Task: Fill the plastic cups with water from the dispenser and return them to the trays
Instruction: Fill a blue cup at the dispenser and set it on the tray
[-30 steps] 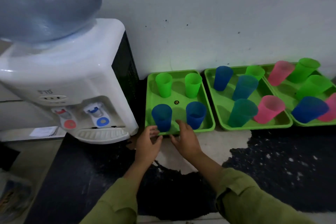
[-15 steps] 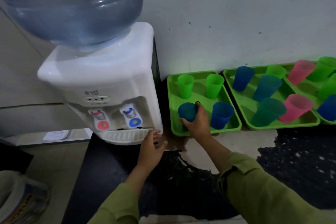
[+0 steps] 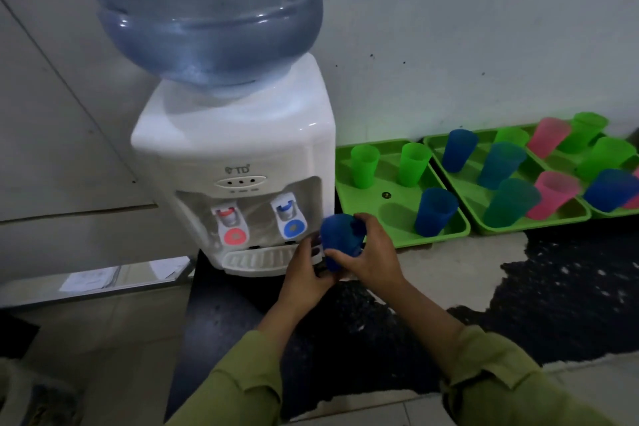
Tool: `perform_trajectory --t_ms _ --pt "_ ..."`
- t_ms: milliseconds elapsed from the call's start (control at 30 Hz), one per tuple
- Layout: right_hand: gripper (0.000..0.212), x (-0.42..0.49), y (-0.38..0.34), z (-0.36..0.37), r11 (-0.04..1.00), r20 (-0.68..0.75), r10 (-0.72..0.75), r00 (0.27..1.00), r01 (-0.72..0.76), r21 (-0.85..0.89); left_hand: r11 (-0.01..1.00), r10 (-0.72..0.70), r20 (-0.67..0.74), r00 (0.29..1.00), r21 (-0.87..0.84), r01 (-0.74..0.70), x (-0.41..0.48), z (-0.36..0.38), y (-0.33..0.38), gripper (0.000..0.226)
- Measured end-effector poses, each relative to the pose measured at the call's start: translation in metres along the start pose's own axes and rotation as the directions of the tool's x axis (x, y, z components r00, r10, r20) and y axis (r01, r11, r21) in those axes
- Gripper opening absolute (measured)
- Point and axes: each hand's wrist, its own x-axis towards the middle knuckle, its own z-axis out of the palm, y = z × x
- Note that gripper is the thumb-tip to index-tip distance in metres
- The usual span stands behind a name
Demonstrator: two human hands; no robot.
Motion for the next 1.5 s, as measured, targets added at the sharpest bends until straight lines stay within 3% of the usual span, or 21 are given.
perform_trajectory --t_ms 300,533,667,1033,1233,1500 --pt "0.092 -0.029 -0.036 0.052 0.995 0.121 -0.084 0.989 0.077 0.061 0.999 0.031 -0.098 0.995 0.014 -0.030 -0.031 -0.054 -0.024 0.063" --pt "0.058 -0.024 -0.067 0.073 0.989 0.163 -0.143 0.976 0.145 -0.001 0.983 -0.091 -0.169 0.981 0.143 0.116 -0.043 -0.105 -0.051 0.061" --pt "0.042 -0.016 -0.078 0.081 0.982 0.104 -0.180 0.978 0.185 -0.037 0.980 -0.101 -0.240 0.966 0.142 0.138 -0.035 -0.124 -0.051 0.057" --pt "0.031 0.006 -0.098 0.099 0.977 0.145 -0.174 0.974 0.190 -0.101 0.996 -0.080 -0.237 0.968 0.021 0.087 -0.006 -0.140 -0.050 0.079" --pt "0.032 0.019 -0.110 0.108 0.967 0.259 -0.071 0.963 0.130 -0.219 0.998 -0.057 -0.216 0.975 -0.018 0.055 0.001 -0.138 -0.057 0.087" --pt "0.031 0.034 -0.118 0.117 0.949 0.334 0.104 0.937 0.007 -0.315 0.998 -0.067 -0.201 0.977 -0.021 0.064 0.011 -0.140 -0.063 0.081"
